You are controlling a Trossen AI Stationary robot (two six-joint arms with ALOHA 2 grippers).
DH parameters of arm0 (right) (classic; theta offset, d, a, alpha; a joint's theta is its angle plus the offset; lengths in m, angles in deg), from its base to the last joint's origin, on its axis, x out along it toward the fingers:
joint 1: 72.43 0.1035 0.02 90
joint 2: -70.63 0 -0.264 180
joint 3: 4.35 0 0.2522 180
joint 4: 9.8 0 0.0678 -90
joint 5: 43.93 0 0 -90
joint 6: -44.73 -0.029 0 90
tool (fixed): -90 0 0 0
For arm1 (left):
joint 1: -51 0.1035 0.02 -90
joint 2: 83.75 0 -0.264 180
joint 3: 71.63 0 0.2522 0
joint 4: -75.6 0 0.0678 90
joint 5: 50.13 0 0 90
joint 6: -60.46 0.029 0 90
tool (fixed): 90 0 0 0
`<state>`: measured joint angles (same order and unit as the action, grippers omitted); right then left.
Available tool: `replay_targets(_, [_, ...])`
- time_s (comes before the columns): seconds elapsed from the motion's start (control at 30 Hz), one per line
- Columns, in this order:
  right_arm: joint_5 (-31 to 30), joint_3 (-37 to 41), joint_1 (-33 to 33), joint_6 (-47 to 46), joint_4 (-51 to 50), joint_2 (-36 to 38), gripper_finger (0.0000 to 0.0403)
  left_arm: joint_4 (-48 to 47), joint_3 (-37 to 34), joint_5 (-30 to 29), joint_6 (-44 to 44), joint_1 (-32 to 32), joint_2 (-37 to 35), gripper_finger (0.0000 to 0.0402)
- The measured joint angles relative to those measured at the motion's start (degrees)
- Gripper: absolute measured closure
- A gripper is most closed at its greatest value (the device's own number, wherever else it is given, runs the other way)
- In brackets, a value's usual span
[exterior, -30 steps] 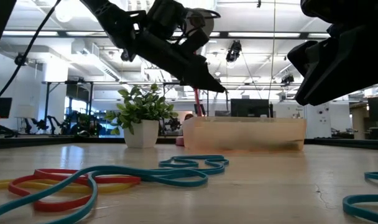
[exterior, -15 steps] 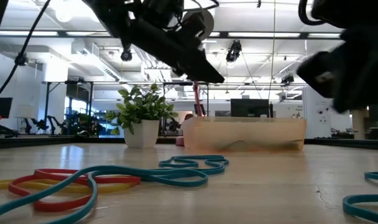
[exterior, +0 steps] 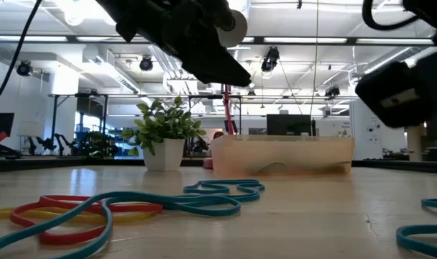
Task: Pick and place rubber bands into bin
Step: Put the blue rubberband into the orange container
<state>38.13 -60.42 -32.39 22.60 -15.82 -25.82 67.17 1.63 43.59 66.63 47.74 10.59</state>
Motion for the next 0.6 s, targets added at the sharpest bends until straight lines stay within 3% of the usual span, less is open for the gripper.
replay_targets(0.2, [3.8,-4.9,0.2,2.1,1.9,-7.7,0.0335,0.0,-1.0,-0.1,0.0,-0.8,0.1,0.0256])
replay_targets(0.37, [5.3,-8.1,0.3,2.0,0.9,-9.5,0.0332,0.0,-1.1,-0.2,0.0,-0.8,0.2,0.0256])
replay_targets(0.6, [4.5,-10.1,0.3,-0.6,-4.5,-11.4,0.0291,0.0,-1.5,-0.2,0.0,-0.8,0.3,0.0256])
